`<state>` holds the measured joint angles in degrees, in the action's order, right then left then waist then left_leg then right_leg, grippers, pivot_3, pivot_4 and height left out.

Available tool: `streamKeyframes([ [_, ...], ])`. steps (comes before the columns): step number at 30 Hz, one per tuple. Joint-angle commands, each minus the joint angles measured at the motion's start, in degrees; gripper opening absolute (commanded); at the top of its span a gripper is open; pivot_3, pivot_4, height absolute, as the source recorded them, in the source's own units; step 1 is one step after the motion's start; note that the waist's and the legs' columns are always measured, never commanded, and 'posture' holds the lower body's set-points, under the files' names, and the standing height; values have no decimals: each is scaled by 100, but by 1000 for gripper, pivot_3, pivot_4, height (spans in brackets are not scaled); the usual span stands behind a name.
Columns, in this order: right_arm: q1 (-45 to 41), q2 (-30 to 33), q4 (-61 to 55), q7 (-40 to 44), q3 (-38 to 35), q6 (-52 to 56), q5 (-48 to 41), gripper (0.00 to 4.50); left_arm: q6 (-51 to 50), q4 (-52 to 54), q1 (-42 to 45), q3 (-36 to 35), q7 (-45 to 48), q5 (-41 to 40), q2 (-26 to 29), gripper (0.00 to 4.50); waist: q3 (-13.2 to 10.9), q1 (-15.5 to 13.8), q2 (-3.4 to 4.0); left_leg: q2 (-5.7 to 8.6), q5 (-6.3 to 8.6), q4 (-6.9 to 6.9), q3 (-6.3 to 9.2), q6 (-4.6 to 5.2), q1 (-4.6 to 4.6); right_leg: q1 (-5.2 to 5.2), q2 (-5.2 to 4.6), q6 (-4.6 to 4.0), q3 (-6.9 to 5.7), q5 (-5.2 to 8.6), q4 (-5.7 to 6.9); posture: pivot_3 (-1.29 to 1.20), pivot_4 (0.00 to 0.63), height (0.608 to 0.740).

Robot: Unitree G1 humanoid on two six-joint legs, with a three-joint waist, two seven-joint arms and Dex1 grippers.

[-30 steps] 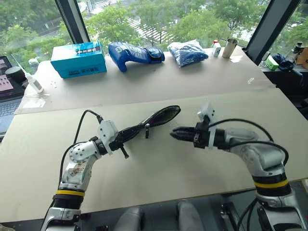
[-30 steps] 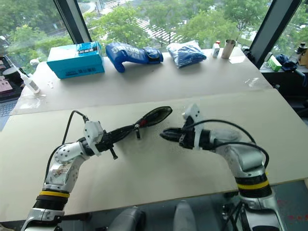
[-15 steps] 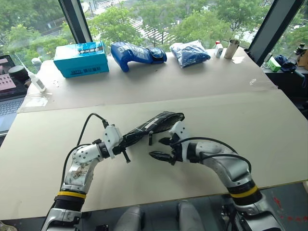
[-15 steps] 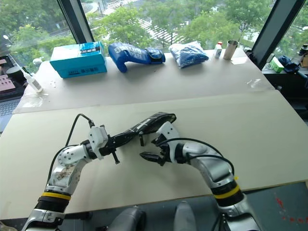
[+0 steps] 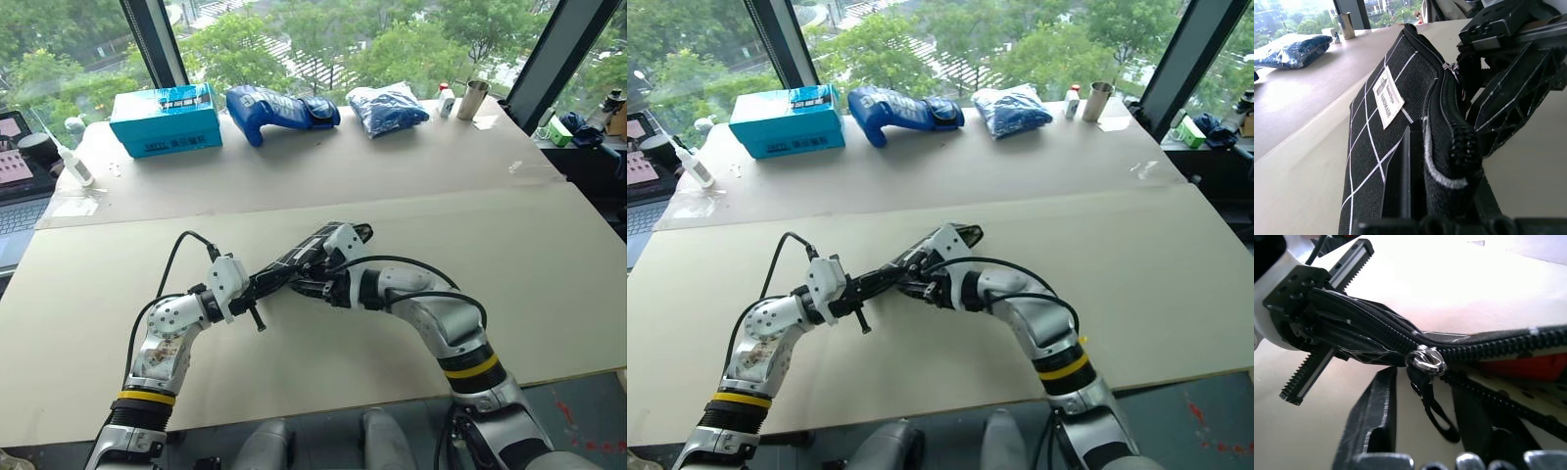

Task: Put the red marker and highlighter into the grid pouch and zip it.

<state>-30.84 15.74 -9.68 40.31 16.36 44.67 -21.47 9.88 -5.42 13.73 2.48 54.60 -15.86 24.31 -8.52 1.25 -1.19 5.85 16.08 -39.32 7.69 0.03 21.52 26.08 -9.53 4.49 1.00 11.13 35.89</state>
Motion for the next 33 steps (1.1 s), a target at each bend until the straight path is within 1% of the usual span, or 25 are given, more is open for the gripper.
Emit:
streamKeyframes([
  [1, 9, 83, -433, 179, -114, -131, -169, 355, 46, 51, 18, 47, 14, -6, -18, 0, 0, 0, 0, 0, 0, 0, 0, 0, 0, 0, 0, 0, 0, 0, 0, 0, 150, 740],
  [2, 37, 156, -474, 219, -156, -112, -193, 86, 46, 38, 29, 44, 15, -8, -21, 0, 0, -1, 0, 0, 0, 0, 0, 0, 0, 0, 0, 0, 0, 0, -1, 0, 150, 740],
  [5, 125, 430, -611, 354, -271, -54, -238, 86, 50, 14, 50, 38, 16, -17, -27, 0, 0, -19, 0, 1, 0, 0, 0, 0, 1, -1, -1, 0, 0, 0, -1, 0, 150, 740],
  [8, 209, 917, -685, 570, -322, -68, -192, 86, 59, 2, 61, 44, 15, -22, -26, 0, 0, -40, 0, 4, 0, -1, -1, 0, 2, -3, -3, 1, 0, -1, -4, 0, 150, 740],
  [12, 535, 2387, -448, 1503, -620, -695, 52, 86, 81, -23, 67, 74, 46, -58, -34, 0, 0, -71, 0, 5, 1, -2, -5, 2, 2, -4, -3, 2, -1, -1, -10, 0, 150, 740],
  [15, 644, 2920, -118, 1688, -621, -1268, 282, 86, 105, -57, 84, 108, 42, -67, -31, 0, -1, -64, -2, 10, 2, -7, -26, 4, 6, -11, -7, 6, -3, -3, -13, 0, 150, 740],
  [18, 598, 3354, 554, 1752, -794, -1805, 576, 86, 136, -114, 117, 136, 54, -71, -44, 0, -1, -18, -3, 2, 5, -5, -44, 9, -10, -11, -3, 5, -3, -3, -14, 0, 150, 740],
  [20, 549, 3461, 798, 1798, -848, -1969, 612, 86, 152, -141, 138, 151, 65, -75, -54, 0, -1, -22, -3, -1, 6, -4, -51, 11, -14, -11, -2, 5, -2, -3, -14, 0, 150, 740],
  [25, 550, 3494, 995, 1882, -806, -2263, 733, 86, 187, -191, 180, 173, 84, -85, -68, 0, -1, -47, -3, 0, 7, -5, -53, 11, -13, -11, -4, 5, -1, -3, -16, 0, 150, 740],
  [29, 432, 3404, 1365, 1697, -900, -2333, 812, 86, 192, -207, 201, 166, 101, -96, -55, 0, -2, -52, -3, 1, 7, -5, -53, 11, -13, -12, -6, 4, 0, -4, -19, 0, 150, 740],
  [33, 299, 3461, 1852, 1609, -989, -2511, 927, 86, 184, -232, 238, 110, 127, -122, 2, 0, -2, -53, -3, 1, 6, -5, -54, 11, -13, -12, -5, 3, 0, -4, -19, 0, 150, 740],
])
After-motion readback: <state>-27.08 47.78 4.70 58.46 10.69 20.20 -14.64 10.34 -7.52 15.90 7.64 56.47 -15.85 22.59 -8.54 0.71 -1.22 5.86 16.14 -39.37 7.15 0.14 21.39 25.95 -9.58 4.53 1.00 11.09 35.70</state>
